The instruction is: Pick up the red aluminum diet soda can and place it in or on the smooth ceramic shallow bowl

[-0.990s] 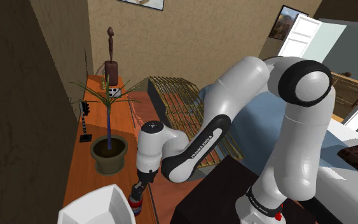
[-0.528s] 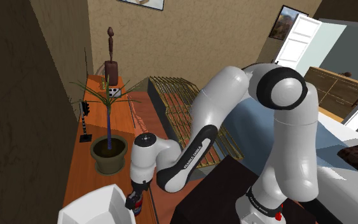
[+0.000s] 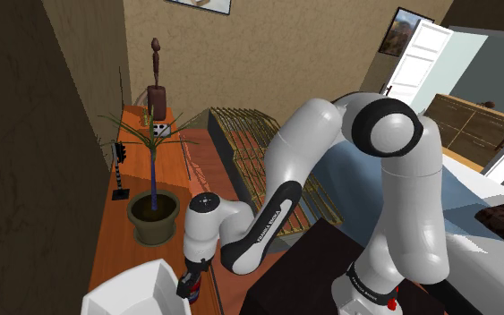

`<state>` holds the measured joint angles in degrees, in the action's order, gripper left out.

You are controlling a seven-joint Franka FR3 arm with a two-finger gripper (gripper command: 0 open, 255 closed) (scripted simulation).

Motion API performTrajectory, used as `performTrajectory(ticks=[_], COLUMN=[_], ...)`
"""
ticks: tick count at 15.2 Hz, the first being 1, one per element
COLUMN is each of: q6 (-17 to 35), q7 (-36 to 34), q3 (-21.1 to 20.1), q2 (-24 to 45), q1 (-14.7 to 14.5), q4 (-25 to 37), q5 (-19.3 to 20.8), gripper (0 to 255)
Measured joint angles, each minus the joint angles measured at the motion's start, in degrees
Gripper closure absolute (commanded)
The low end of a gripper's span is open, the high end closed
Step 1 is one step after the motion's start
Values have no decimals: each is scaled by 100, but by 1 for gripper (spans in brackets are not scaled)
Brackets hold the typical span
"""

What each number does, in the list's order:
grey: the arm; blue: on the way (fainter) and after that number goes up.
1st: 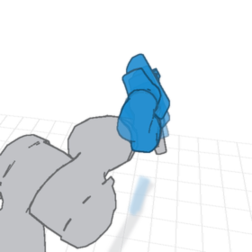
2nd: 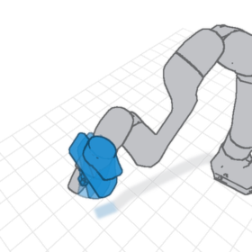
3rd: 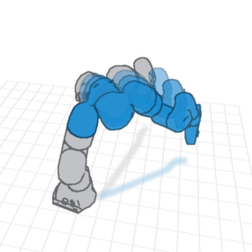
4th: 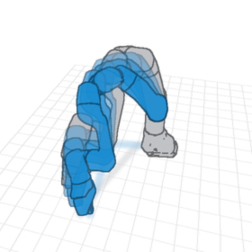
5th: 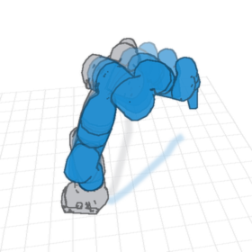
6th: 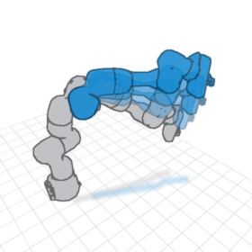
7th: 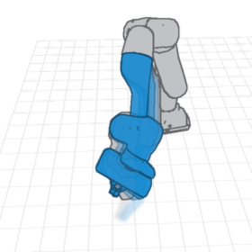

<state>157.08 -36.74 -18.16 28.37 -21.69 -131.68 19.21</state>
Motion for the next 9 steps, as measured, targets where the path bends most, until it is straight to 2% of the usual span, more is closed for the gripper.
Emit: performTrajectory(ticks=[1,2,9], q6=[1,1,-3], q7=[0,0,2], q3=[0,0,3], q2=[1,1,-5], q1=[0,0,3], q4=[0,0,6], q5=[0,0,0], gripper=[0,255,255])
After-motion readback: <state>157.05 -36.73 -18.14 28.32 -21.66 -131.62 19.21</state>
